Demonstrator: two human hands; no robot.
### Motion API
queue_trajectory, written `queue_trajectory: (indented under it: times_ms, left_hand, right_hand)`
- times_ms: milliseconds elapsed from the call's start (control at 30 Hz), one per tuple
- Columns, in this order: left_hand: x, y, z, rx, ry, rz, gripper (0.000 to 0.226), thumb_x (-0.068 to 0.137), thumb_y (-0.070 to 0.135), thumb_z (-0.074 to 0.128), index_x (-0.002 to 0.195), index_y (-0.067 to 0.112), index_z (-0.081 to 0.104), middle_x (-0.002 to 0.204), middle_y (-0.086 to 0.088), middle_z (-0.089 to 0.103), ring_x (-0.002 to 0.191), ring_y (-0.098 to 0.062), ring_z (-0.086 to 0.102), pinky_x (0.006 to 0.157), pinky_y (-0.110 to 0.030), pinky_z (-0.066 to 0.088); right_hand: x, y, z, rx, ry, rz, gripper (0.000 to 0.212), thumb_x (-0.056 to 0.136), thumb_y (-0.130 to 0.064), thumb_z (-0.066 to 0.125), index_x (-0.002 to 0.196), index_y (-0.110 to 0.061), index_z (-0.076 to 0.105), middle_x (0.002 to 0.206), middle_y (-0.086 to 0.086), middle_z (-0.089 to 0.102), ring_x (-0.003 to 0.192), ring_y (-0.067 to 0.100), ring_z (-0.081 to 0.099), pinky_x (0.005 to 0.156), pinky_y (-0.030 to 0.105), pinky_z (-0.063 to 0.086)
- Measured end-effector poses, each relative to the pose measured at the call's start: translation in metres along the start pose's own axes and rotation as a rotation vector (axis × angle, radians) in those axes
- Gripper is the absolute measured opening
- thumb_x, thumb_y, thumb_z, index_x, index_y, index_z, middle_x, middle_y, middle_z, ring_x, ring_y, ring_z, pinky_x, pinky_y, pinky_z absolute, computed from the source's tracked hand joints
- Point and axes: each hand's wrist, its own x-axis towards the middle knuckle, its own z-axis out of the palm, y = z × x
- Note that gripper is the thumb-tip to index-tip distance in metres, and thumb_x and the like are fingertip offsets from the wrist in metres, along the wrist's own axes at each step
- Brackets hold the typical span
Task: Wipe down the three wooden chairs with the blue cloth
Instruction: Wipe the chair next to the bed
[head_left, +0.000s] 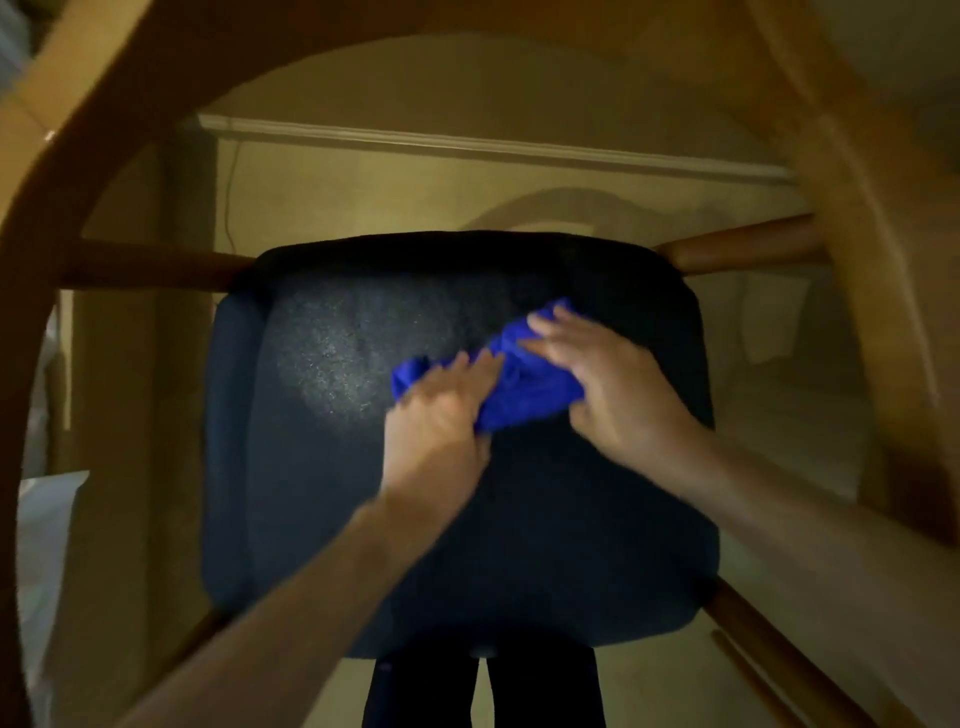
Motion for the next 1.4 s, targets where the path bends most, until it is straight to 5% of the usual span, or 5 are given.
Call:
queue_trajectory:
  times_ms: [200,333,733,1167,1400]
  left_hand:
    - [0.018,0.024,-0.028,0.164,-0.323,0.050,0.033,0.086,0.034,0.062,0.118,0.029,0.054,0.101,-0.002,0.067,0.092,-0.029,0.065,0.075,-0.037,0.053]
    - [0.127,0.022,-0.052,0.210,-0.096,0.062,0.037,0.085,0.015,0.059,0.121,0.022,0.055,0.108,-0.014,0.066,0.099,-0.040,0.061,0.080,-0.044,0.050]
    - [0.001,0.063,0.024,0.062,-0.244,0.240,0.068,0.058,-0.003,0.077,0.122,0.017,0.063,0.115,0.000,0.068,0.106,-0.024,0.065,0.086,-0.034,0.054]
    - [0.092,0.064,0.027,0.038,-0.038,0.194,0.061,0.064,-0.010,0.050,0.121,0.010,0.064,0.116,-0.012,0.067,0.111,-0.032,0.061,0.093,-0.039,0.050]
    - [0.007,0.074,0.024,0.004,-0.261,0.340,0.063,0.052,-0.008,0.075,0.109,0.019,0.070,0.098,0.003,0.072,0.087,-0.023,0.070,0.071,-0.031,0.057]
  right_hand:
    - [-0.004,0.003,-0.039,-0.069,-0.124,0.019,0.066,0.072,0.005,0.062,0.132,-0.023,0.060,0.140,-0.007,0.054,0.133,0.015,0.045,0.113,0.033,0.032]
    - [0.062,0.015,-0.062,-0.077,0.230,0.080,0.055,0.081,0.012,0.057,0.130,-0.014,0.058,0.144,0.006,0.051,0.136,0.025,0.041,0.115,0.038,0.030]
    - [-0.076,0.026,-0.003,0.012,0.065,0.285,0.079,0.078,0.010,0.063,0.145,-0.027,0.044,0.155,-0.005,0.034,0.147,0.020,0.023,0.119,0.037,0.024]
    - [-0.003,0.051,-0.006,0.072,0.458,0.259,0.056,0.076,0.010,0.048,0.129,-0.002,0.059,0.137,0.019,0.054,0.130,0.039,0.047,0.112,0.048,0.035]
    - [-0.097,0.027,0.017,0.273,0.317,0.509,0.069,0.079,0.009,0.062,0.137,-0.027,0.053,0.149,-0.012,0.042,0.143,0.004,0.023,0.119,0.034,0.027]
